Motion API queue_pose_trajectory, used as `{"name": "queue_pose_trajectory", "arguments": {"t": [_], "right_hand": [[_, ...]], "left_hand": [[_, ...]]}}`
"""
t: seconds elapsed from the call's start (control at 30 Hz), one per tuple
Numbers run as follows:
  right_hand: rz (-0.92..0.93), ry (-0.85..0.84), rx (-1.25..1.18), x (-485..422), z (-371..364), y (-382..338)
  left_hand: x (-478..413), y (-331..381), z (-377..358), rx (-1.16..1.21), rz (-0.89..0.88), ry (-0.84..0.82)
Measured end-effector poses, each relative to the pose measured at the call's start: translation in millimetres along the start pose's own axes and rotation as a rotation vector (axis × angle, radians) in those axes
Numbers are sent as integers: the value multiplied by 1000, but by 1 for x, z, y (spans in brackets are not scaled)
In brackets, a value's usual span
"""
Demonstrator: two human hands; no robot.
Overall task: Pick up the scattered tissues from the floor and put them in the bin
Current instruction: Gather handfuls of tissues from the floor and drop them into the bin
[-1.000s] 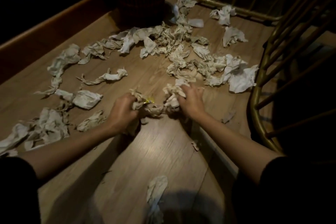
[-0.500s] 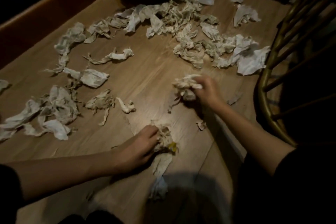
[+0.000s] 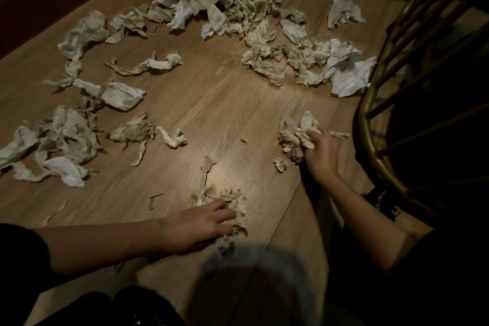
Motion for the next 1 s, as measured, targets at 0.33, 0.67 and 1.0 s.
{"name": "queue_pose_trajectory", "arguments": {"t": [0.33, 0.67, 1.0], "right_hand": [[-26, 18, -42, 66, -37, -57], [124, 10, -108, 55, -40, -68], [427, -216, -192, -10, -96, -224]], "left_hand": [[-11, -130, 104, 103, 367, 496], [-61, -137, 109, 9, 341, 381], [166, -239, 161, 5, 693, 347]]}}
Point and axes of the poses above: each hand's wrist, its own x-axis away from the middle knuckle, its own z-axis out of the back of the hand, y = z × x, the point moved 10 cm from there along -x, towards the middle knuckle, and after that the axes turned 9 degrees about -y, right-handed, at the moved point
